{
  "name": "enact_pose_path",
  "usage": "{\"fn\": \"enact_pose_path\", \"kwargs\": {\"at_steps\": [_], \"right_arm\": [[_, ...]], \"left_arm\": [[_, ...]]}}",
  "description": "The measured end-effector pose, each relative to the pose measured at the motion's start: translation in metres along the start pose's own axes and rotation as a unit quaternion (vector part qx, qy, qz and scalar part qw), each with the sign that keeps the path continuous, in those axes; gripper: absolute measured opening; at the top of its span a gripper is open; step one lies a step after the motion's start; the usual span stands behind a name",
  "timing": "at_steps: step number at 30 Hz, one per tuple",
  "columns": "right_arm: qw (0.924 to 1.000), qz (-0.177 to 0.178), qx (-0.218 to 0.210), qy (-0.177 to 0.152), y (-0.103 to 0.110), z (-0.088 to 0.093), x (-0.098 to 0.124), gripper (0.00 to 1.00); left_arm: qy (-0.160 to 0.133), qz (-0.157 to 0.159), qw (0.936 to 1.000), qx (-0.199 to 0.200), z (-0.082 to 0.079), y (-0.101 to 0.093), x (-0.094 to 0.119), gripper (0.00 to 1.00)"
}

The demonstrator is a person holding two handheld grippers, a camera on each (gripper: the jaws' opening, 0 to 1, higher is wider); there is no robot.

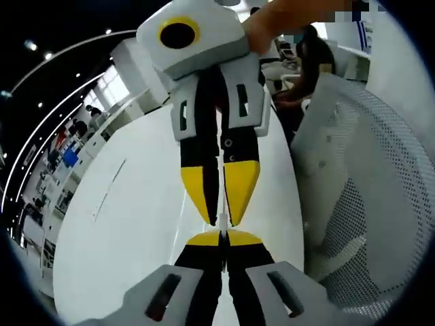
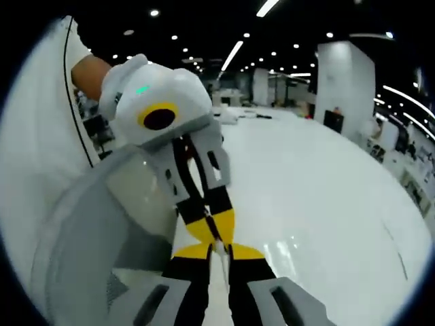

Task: Open the resealable bag by pulling the two sides of the seal apart until the entire bag opening is separated and visibly accessible.

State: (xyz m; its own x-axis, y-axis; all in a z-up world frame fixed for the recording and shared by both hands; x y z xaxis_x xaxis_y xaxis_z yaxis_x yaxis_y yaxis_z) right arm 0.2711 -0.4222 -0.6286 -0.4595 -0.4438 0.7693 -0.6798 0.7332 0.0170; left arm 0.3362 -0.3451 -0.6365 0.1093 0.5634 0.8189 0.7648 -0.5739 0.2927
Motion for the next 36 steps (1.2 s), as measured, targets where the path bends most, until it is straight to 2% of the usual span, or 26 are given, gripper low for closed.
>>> {"fn": "enact_pose_path", "kwargs": {"at_steps": [3, 8, 10, 11, 12, 16, 20, 30, 31, 32, 34, 36], "right_arm": [[0.9999, 0.009, 0.012, -0.001, -0.001, 0.0, -0.001, 0.01], [0.9998, 0.008, 0.016, 0.006, 0.002, 0.001, -0.002, 0.0], [0.9999, 0.002, -0.001, 0.012, 0.002, 0.001, -0.002, 0.0], [0.9992, -0.001, -0.033, 0.021, 0.003, 0.002, -0.002, 0.0], [0.999, 0.0, -0.036, 0.026, 0.001, 0.002, -0.003, 0.0], [0.999, 0.007, -0.025, 0.037, 0.001, 0.003, -0.004, 0.0], [0.9985, 0.007, -0.032, 0.044, 0.0, 0.007, -0.001, 0.0], [0.9968, 0.016, -0.043, 0.065, -0.001, 0.029, 0.009, 0.0], [0.9957, 0.019, -0.042, 0.08, -0.001, 0.034, 0.009, 0.0], [0.9974, 0.013, -0.023, 0.067, 0.0, 0.032, 0.011, 0.0], [0.9954, 0.016, -0.067, 0.067, 0.0, 0.035, 0.015, 0.0], [0.9962, 0.021, -0.051, 0.067, 0.001, 0.037, 0.014, 0.0]], "left_arm": [[0.001, 0.005, 0.9999, 0.011, 0.0, 0.0, 0.0, 0.0], [-0.003, 0.003, 1.0, 0.0, 0.0, -0.002, -0.001, 0.0], [-0.002, 0.01, 0.9998, 0.016, 0.001, -0.003, -0.002, 0.0], [0.007, 0.013, 0.9991, 0.039, 0.001, -0.003, -0.003, 0.0], [0.009, 0.015, 0.9988, 0.046, 0.001, -0.002, -0.004, 0.0], [0.009, 0.009, 0.9993, 0.034, 0.002, -0.002, -0.006, 0.0], [0.009, 0.011, 0.9994, 0.031, 0.004, -0.002, -0.007, 0.0], [0.01, 0.012, 0.9993, 0.035, 0.011, 0.002, -0.005, 0.0], [0.013, 0.012, 0.9992, 0.036, 0.012, 0.003, -0.005, 0.0], [0.018, 0.005, 0.9991, 0.039, 0.014, 0.004, -0.004, 0.0], [0.008, 0.016, 0.9988, 0.046, 0.012, 0.003, -0.004, 0.0], [0.008, 0.012, 0.999, 0.042, 0.01, 0.003, -0.005, 0.0]]}}
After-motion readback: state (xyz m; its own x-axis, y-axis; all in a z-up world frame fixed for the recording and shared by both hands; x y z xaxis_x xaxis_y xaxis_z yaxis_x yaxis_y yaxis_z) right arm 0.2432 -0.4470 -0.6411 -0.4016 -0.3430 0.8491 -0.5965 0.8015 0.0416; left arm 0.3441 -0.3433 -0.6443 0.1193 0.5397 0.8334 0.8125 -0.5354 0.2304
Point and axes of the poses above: the point that each gripper's makers call its tool centre point, and the gripper's own axes: x roughly backward along the fingers, y roughly to its left, z roughly out of its underside, the point moved 8 cm from there along x, roughly backward along the fingers, and after that the axes turned 14 degrees about y, right-handed, at the moved point
